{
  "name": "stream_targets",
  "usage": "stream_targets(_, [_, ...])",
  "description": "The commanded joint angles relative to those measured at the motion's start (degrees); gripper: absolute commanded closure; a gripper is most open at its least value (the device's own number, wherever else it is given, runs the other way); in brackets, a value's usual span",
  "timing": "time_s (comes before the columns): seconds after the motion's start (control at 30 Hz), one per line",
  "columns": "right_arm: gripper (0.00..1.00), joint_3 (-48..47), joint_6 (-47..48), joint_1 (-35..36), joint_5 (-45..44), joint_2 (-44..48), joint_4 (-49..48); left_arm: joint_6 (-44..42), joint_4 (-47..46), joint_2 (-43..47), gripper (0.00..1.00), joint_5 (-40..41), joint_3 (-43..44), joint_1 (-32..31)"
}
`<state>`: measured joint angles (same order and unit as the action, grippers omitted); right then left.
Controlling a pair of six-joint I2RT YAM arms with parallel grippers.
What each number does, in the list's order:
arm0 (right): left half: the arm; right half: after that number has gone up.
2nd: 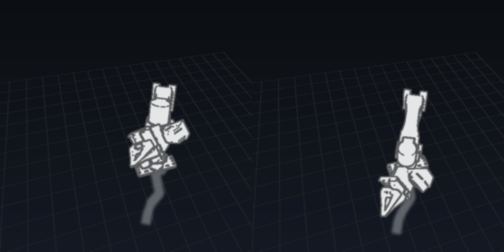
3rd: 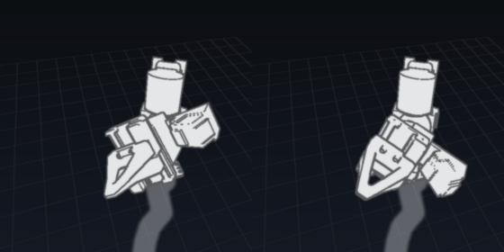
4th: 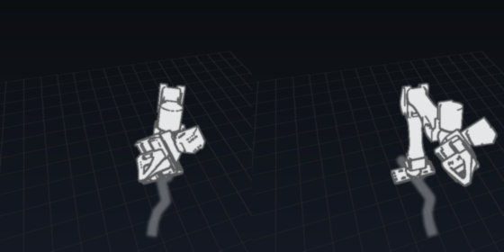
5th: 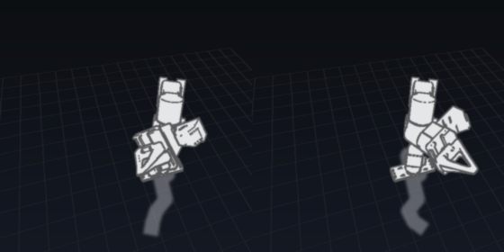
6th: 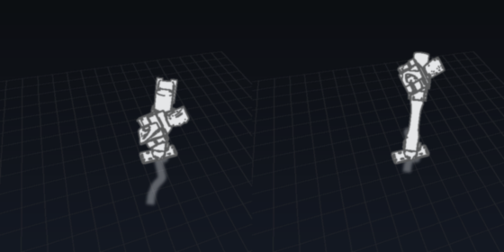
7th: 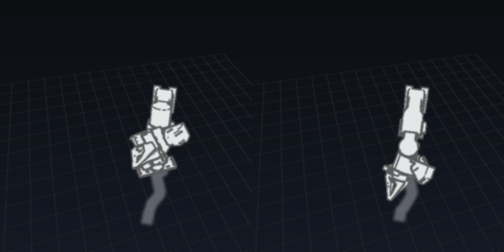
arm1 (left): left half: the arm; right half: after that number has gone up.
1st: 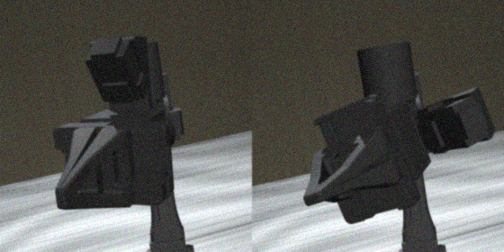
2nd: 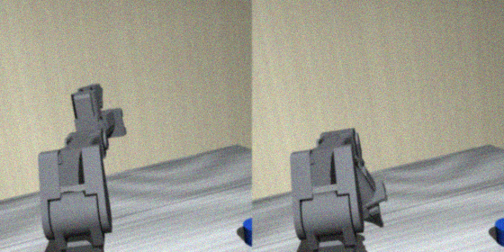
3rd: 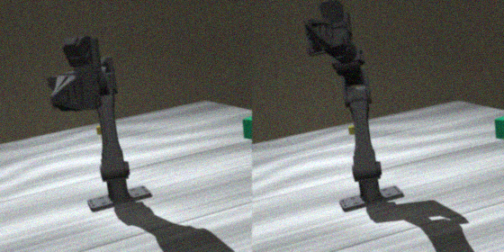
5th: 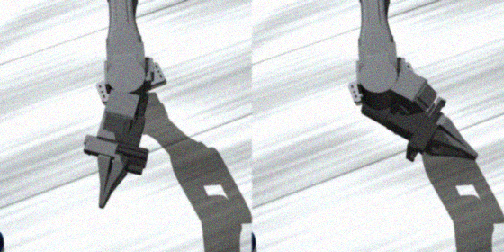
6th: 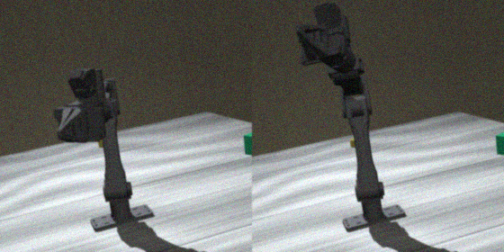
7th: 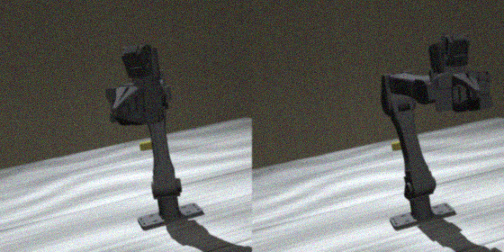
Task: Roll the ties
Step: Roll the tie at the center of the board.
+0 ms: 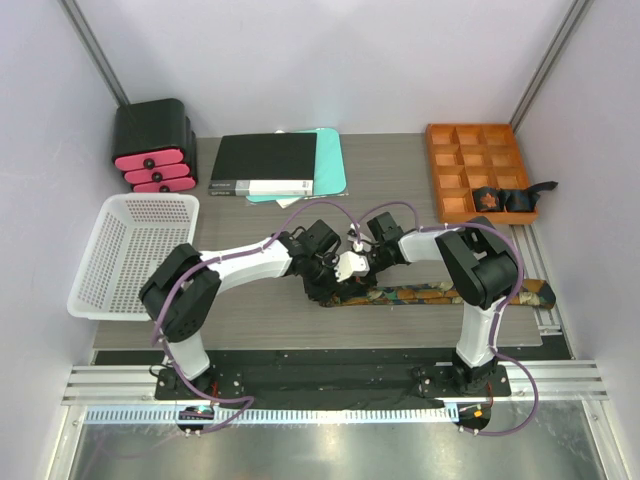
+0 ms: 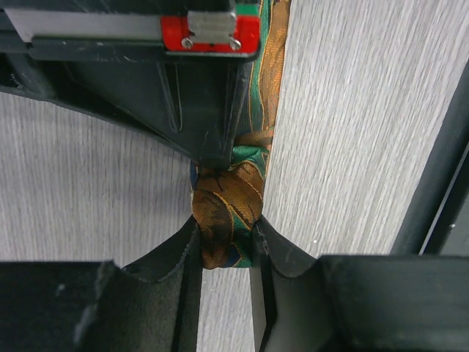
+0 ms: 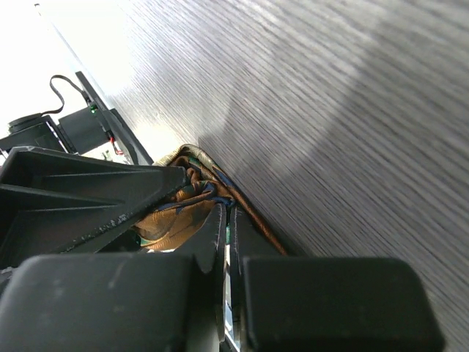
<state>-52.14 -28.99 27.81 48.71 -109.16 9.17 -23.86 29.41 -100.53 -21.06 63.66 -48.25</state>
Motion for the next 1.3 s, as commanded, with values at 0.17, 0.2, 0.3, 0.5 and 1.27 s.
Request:
stream_targets(0.17, [0.99,-0.68,-0.36,1.46,-4.76,-1.49,-1.26,2.59,-8.57,-3.97,0.76,-3.91,1.74,-1.23])
stream_targets(0.2, [0.99,-0.68,-0.54,1.54,-4.50,-1.32,-1.78,1.72,-9.01,-4.06,0.76,-2.60,0.86,-1.76])
stream_targets(0.3, [0.99,-1.03,-1.85,1.28,-3.19,-0.61,-2.49,-0.57,-9.11,-5.37,0.79,0.92,-0.55,-3.95])
stream_targets(0.5, [0.77,-1.39,-4.31,-3.11,0.33,3.95,-2.32,-1.55,-7.26,-7.31,0.87,3.21,-1.52,-4.31])
stream_targets(1.27, [0.48,-6.38,-24.52,-20.51,-3.18,10.90,-23.57,-0.49,-7.26,-12.06,0.89,8.14,1.29,-4.57])
